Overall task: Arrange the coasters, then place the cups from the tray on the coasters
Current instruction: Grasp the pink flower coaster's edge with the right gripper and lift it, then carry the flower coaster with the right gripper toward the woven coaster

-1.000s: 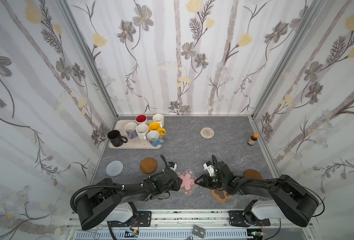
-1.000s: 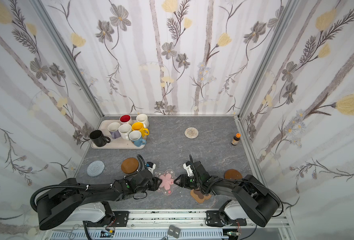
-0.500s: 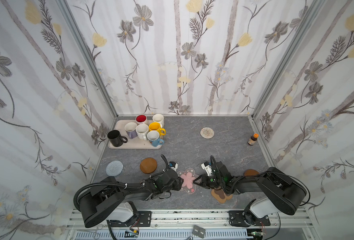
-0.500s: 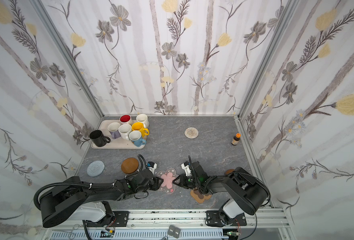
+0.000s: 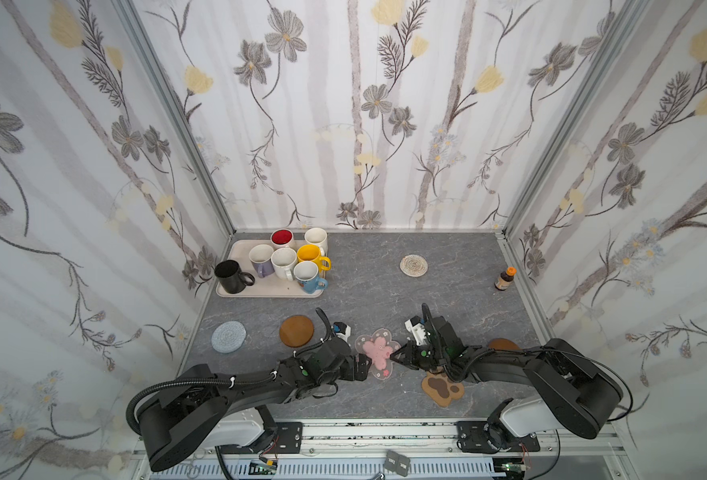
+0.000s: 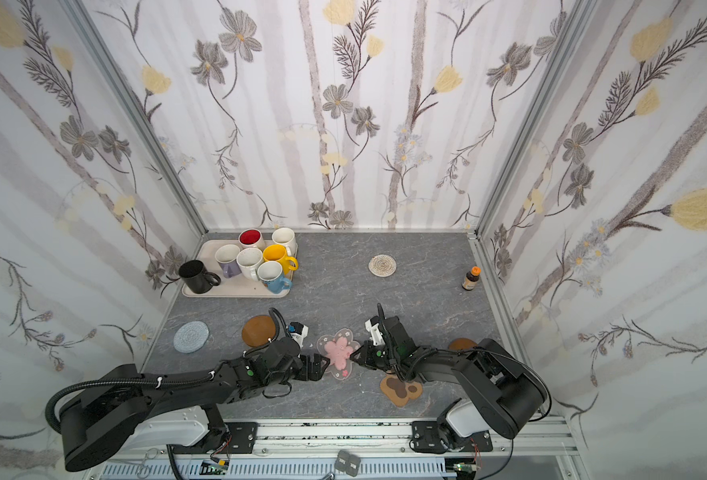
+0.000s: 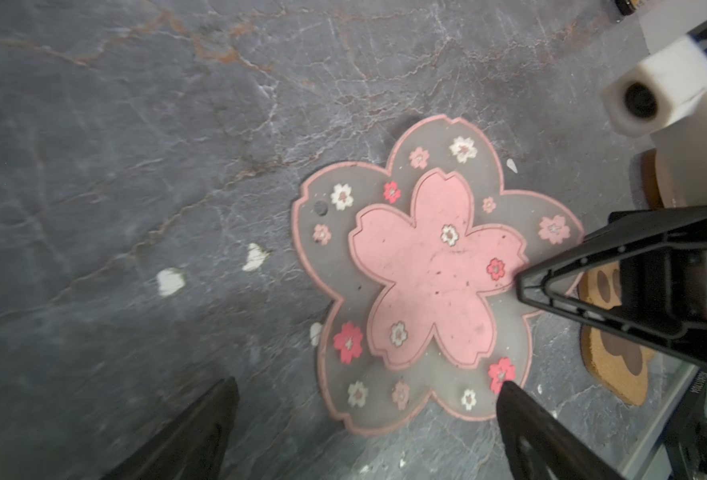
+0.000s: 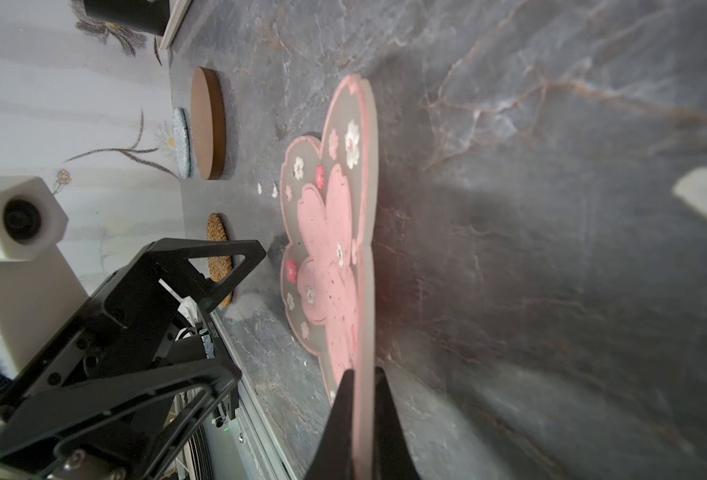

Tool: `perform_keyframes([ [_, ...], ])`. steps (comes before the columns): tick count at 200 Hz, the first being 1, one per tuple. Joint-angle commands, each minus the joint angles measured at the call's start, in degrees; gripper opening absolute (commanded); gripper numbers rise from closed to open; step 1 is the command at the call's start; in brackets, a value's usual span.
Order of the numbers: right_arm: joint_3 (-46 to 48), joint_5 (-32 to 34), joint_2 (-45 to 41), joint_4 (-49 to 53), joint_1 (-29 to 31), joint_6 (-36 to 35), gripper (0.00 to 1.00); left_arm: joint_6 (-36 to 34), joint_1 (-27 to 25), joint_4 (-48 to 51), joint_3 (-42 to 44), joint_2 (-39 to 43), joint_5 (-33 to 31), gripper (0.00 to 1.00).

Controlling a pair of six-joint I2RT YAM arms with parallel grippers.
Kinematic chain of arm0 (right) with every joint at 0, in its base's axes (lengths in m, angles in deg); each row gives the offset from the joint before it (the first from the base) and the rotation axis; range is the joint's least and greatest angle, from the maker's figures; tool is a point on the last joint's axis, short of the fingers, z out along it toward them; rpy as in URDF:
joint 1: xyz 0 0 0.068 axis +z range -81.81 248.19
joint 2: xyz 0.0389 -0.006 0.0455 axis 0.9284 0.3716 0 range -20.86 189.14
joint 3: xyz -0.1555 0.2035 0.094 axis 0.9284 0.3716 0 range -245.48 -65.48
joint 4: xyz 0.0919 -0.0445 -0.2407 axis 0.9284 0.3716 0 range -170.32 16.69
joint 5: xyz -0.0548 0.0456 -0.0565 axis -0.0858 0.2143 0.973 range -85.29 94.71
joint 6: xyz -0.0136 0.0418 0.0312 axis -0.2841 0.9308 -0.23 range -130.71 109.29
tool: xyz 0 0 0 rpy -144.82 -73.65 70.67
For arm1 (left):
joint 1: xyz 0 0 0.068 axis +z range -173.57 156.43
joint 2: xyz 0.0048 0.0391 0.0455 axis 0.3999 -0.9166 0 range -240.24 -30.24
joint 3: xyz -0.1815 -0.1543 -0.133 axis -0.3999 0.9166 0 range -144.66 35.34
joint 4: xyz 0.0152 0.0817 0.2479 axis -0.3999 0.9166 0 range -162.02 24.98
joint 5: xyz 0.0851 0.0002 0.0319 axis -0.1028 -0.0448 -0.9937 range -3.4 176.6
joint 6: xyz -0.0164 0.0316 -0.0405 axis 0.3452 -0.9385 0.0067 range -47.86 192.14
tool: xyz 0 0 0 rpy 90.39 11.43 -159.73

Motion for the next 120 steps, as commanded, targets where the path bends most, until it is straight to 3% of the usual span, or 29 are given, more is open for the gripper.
perform_keyframes([
  [1,-3.43,0.08,-0.39,3.61,-1.52,-3.53,0.0,-1.04,0.37,6.35,-1.49,3.39,-3.8,1.0],
  [69,-20.23,-1.89,5.71,13.17,-8.57,-10.52,0.0,-3.16,3.56,12.24,-2.94,15.75,-7.16,1.0],
  [120,-43.77,-3.78,17.01,23.51,-11.68,-15.08,0.0,-3.45,5.74,14.98,-3.24,18.96,-8.67,1.0],
])
